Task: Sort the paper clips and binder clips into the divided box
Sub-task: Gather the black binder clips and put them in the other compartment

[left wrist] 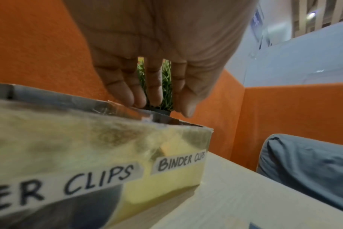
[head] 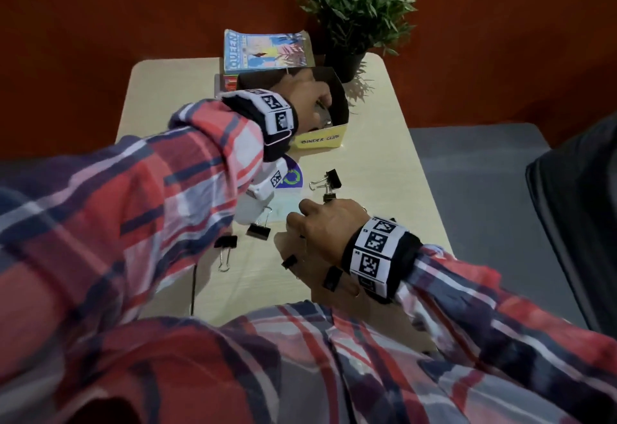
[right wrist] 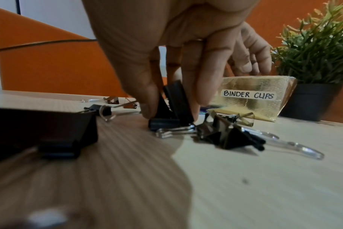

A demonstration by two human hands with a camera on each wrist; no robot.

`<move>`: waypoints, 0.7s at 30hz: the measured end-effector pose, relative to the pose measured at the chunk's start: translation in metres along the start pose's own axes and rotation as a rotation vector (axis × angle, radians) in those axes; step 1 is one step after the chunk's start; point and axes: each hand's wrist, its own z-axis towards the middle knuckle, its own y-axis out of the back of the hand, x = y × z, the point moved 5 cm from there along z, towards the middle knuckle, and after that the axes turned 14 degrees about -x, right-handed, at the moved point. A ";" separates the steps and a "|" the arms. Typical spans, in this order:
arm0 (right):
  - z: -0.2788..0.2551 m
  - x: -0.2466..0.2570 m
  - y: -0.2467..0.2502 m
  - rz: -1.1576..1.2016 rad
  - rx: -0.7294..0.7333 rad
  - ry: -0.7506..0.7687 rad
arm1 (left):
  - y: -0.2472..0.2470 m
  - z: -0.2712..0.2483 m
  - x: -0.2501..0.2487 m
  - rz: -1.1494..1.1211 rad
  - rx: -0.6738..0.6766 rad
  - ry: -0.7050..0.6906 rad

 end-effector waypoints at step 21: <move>-0.007 -0.015 -0.013 0.089 -0.011 -0.026 | -0.043 -0.189 0.029 -0.008 0.324 -0.043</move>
